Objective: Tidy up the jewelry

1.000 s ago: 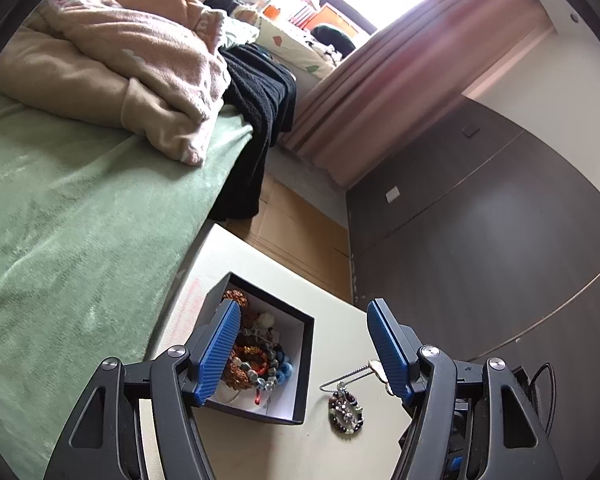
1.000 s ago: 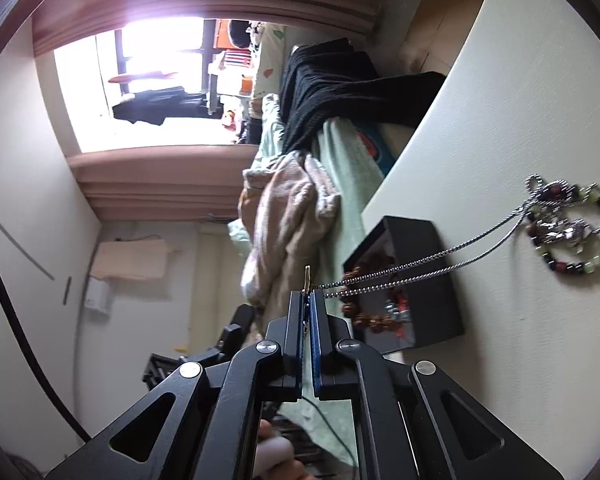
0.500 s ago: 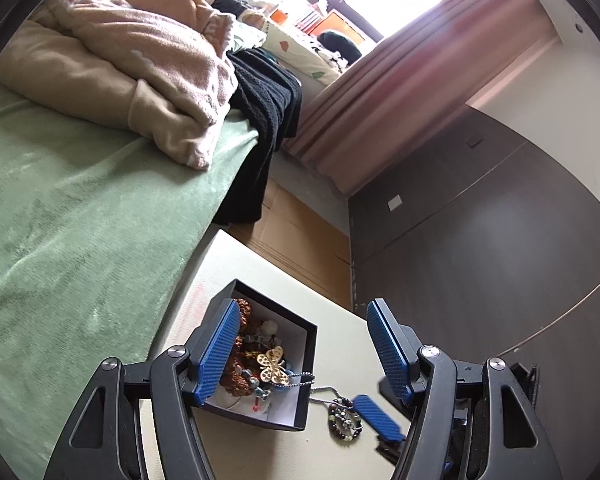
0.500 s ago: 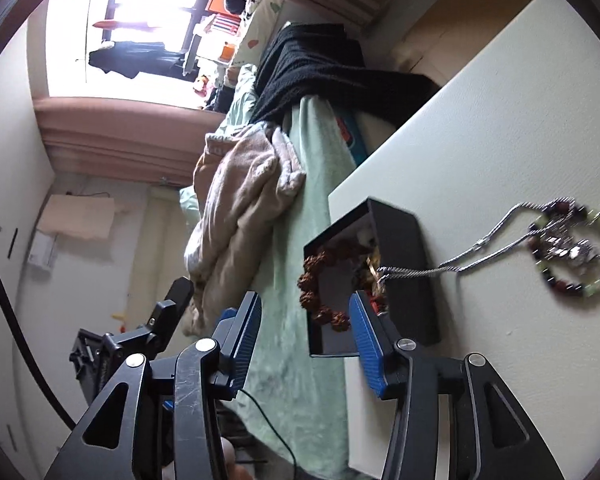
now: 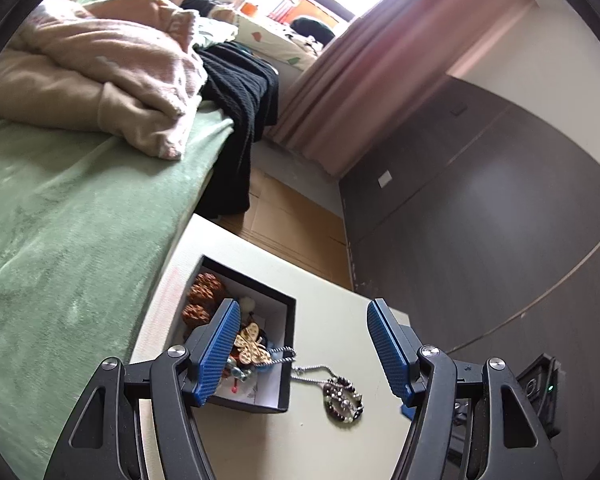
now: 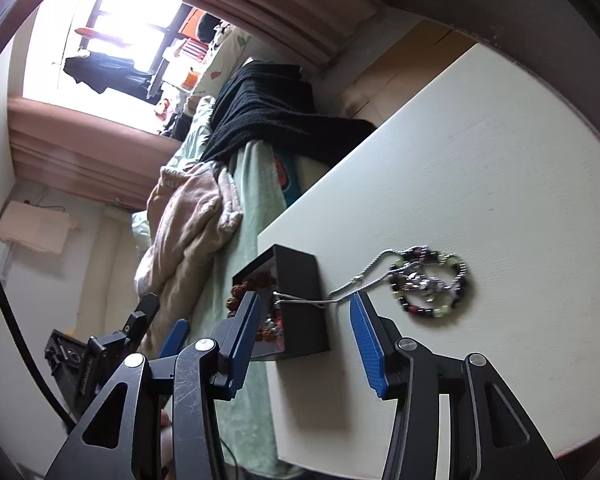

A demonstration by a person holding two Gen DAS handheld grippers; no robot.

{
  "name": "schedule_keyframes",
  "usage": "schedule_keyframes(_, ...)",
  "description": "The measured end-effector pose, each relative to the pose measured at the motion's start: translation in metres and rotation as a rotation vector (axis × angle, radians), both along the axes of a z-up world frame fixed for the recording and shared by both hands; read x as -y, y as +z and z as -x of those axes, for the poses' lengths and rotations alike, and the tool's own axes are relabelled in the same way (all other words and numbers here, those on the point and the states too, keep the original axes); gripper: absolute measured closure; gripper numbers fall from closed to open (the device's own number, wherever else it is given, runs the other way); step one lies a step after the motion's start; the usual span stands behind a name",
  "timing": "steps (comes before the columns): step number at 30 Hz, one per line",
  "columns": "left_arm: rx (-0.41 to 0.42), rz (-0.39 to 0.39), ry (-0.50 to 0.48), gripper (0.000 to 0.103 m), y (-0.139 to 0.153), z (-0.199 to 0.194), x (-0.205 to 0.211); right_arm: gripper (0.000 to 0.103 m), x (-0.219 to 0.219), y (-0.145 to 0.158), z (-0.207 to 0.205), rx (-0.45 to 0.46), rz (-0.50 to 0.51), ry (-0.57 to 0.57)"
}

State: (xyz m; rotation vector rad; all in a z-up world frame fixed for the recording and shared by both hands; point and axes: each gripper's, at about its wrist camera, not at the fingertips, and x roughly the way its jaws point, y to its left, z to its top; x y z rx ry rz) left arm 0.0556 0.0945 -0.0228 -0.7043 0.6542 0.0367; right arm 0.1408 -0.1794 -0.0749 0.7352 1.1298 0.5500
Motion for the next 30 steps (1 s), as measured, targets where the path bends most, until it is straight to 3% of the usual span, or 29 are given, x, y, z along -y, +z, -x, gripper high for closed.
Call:
schedule_keyframes(3,-0.010,-0.026,-0.032,0.036,-0.001,-0.003,0.013,0.051,0.016,0.001,0.003,0.001,0.025,-0.012)
schedule_keyframes(5,-0.017,-0.054,-0.061,0.036,-0.002,-0.006,0.025,0.040,0.025,0.002,0.004,0.004,0.048,-0.029)
schedule_keyframes(21,-0.129,-0.183,-0.297,0.036,-0.038,-0.040,0.117,0.040,0.086,-0.003,-0.001,-0.052,0.179,-0.107)
schedule_keyframes(22,-0.136,-0.186,-0.307,0.037,-0.041,-0.041,0.121,0.040,0.089,-0.004,-0.001,-0.057,0.178,-0.112)
schedule_keyframes(27,-0.198,-0.128,-0.374,0.063,-0.059,-0.054,0.139,0.040,0.103,-0.005,-0.004,-0.072,0.155,-0.138)
schedule_keyframes(30,-0.241,-0.099,-0.380,0.063,-0.070,-0.062,0.145,0.040,0.108,-0.005,-0.003,-0.073,0.143,-0.157)
